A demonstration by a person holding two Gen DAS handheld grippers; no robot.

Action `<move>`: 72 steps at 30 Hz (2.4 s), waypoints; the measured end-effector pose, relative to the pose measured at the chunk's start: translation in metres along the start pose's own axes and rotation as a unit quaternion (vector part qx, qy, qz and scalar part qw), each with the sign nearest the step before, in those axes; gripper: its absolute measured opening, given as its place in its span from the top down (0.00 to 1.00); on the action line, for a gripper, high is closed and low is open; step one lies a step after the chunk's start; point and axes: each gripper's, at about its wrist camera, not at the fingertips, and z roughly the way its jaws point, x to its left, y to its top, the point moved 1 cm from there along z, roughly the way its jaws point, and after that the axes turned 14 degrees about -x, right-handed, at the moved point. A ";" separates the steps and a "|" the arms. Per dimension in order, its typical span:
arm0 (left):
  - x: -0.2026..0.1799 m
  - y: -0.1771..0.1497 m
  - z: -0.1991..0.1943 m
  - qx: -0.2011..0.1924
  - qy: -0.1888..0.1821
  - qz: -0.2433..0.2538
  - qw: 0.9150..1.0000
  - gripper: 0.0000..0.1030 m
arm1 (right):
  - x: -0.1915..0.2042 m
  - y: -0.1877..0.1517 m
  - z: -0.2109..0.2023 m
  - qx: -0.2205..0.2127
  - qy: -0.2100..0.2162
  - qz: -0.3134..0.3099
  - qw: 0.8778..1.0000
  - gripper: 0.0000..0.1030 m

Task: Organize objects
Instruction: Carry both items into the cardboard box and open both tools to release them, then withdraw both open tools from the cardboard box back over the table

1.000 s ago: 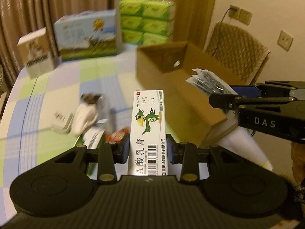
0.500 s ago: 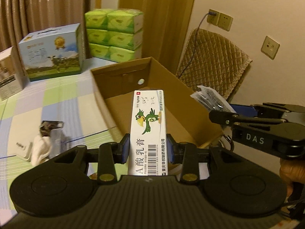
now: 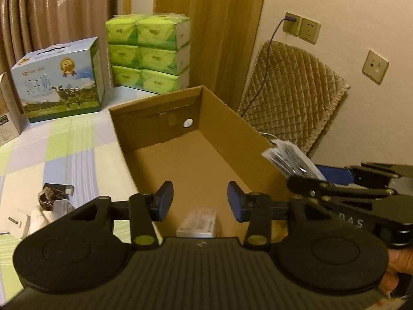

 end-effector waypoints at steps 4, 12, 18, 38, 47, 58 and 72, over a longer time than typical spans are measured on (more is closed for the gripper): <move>0.015 -0.005 -0.007 0.002 0.015 -0.015 1.000 0.60 | -0.001 -0.005 0.005 0.007 0.002 0.005 1.000 0.67; 0.030 -0.017 -0.022 0.006 0.023 -0.034 0.999 0.55 | -0.002 0.000 0.014 -0.010 0.015 0.036 0.999 0.50; 0.040 -0.026 -0.041 0.002 0.036 -0.040 0.999 0.41 | -0.004 0.003 -0.002 -0.025 0.011 0.051 0.998 0.23; 0.066 -0.047 -0.150 -0.032 0.081 -0.045 0.995 0.02 | 0.072 -0.020 -0.082 -0.016 0.035 0.029 0.999 0.04; 0.086 -0.061 -0.187 -0.039 0.106 -0.052 0.992 0.01 | 0.110 -0.025 -0.096 -0.011 0.062 0.012 0.998 0.02; 0.136 -0.095 -0.225 -0.027 0.151 -0.074 0.985 0.01 | 0.149 -0.035 -0.100 -0.013 0.104 0.000 0.994 0.02; 0.170 -0.117 -0.226 -0.004 0.166 -0.080 0.983 0.01 | 0.185 -0.067 -0.085 0.010 0.130 -0.025 0.991 0.02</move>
